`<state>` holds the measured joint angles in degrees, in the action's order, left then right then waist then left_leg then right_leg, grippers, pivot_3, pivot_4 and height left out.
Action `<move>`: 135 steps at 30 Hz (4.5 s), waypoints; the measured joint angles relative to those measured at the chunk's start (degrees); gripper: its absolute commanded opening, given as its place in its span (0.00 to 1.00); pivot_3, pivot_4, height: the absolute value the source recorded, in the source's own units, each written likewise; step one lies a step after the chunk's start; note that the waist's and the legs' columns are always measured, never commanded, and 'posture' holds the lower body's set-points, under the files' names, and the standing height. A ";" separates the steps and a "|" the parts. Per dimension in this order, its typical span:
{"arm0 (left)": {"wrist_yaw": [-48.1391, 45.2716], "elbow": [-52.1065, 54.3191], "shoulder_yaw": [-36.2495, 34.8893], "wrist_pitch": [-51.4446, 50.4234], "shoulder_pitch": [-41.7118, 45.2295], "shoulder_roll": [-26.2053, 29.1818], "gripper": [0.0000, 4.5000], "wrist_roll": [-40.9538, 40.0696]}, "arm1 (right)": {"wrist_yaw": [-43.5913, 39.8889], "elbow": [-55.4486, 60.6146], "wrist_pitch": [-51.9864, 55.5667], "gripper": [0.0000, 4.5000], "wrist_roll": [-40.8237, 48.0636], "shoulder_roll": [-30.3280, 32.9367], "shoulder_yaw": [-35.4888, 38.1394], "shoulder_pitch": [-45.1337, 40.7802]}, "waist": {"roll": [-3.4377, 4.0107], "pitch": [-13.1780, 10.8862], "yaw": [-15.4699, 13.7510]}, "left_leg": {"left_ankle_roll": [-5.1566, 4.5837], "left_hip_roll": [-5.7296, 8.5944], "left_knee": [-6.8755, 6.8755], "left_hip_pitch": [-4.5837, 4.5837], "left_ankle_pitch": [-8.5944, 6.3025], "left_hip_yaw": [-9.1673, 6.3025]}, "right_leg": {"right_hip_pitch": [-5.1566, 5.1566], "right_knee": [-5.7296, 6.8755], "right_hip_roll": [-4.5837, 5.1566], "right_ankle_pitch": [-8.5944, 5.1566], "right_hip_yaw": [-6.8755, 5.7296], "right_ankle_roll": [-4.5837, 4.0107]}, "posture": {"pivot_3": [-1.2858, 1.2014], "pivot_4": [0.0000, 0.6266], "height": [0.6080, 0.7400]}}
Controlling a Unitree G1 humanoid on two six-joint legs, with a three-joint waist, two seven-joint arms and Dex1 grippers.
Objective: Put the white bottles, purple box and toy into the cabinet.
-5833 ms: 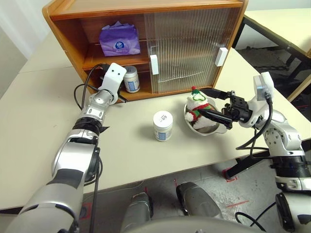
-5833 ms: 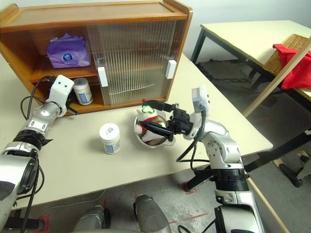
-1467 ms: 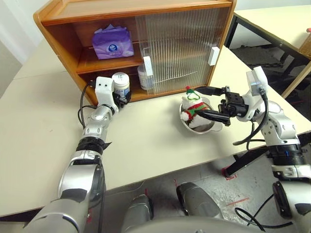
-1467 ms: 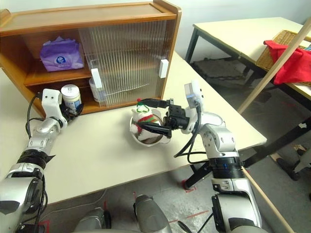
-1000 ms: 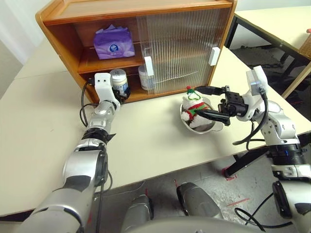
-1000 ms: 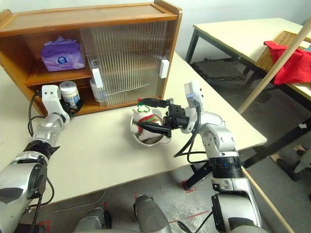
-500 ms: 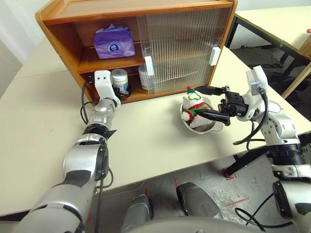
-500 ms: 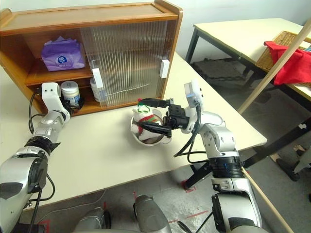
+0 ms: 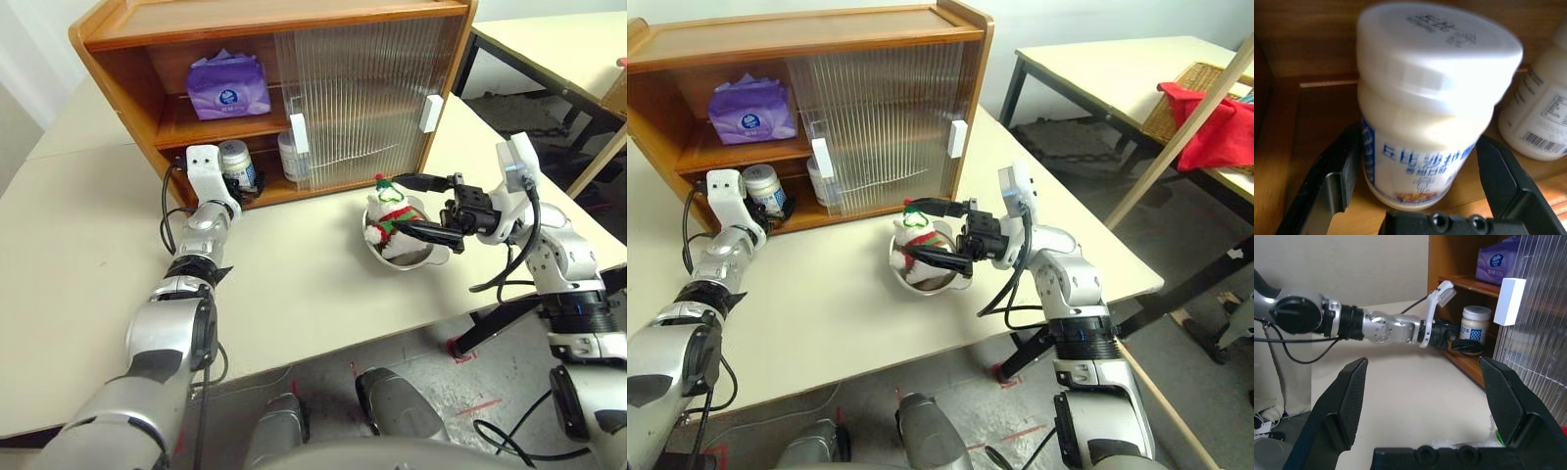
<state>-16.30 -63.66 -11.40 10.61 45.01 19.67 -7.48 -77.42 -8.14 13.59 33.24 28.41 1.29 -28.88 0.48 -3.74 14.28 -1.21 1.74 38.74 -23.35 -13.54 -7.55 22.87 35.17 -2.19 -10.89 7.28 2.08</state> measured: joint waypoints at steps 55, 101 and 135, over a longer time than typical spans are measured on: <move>-16.33 44.32 15.74 -16.41 -4.09 -7.19 0.00 -1.40 | 1.18 -1.11 -1.77 1.00 -0.12 -0.97 0.03 0.47 | 0.11 0.07 -1.65 | -0.07 -0.32 0.32 -0.04 -0.31 -0.62 | -0.32 -0.15 0.13 -0.19 0.03 -0.03 | 0.39 0.07 1.00; -0.28 60.00 2.89 -23.67 -18.08 4.42 0.00 -0.15 | -0.22 -1.96 -2.41 1.00 -0.31 -1.58 -0.03 0.39 | 0.10 0.07 2.02 | 0.28 -0.36 0.11 0.53 -0.36 -0.21 | -0.30 0.05 0.00 -0.01 0.11 -0.17 | 0.41 0.06 1.00; -1.22 70.13 -10.99 -27.47 -31.49 10.35 0.42 -9.78 | -1.72 -5.35 -1.85 1.00 -0.38 -2.75 -0.13 -2.34 | 0.11 0.08 -0.62 | 1.22 -1.06 -0.82 0.93 -0.53 -0.88 | 0.07 0.15 -1.10 0.12 -0.02 -2.11 | 0.43 0.09 1.00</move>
<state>-17.52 6.47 -22.38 -16.86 13.52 30.02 -17.27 -79.14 -13.48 11.74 32.86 25.66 1.16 -31.23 0.59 -3.67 13.66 0.02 0.68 37.93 -22.43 -14.07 -8.43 22.93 35.31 -3.28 -10.77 7.26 -0.03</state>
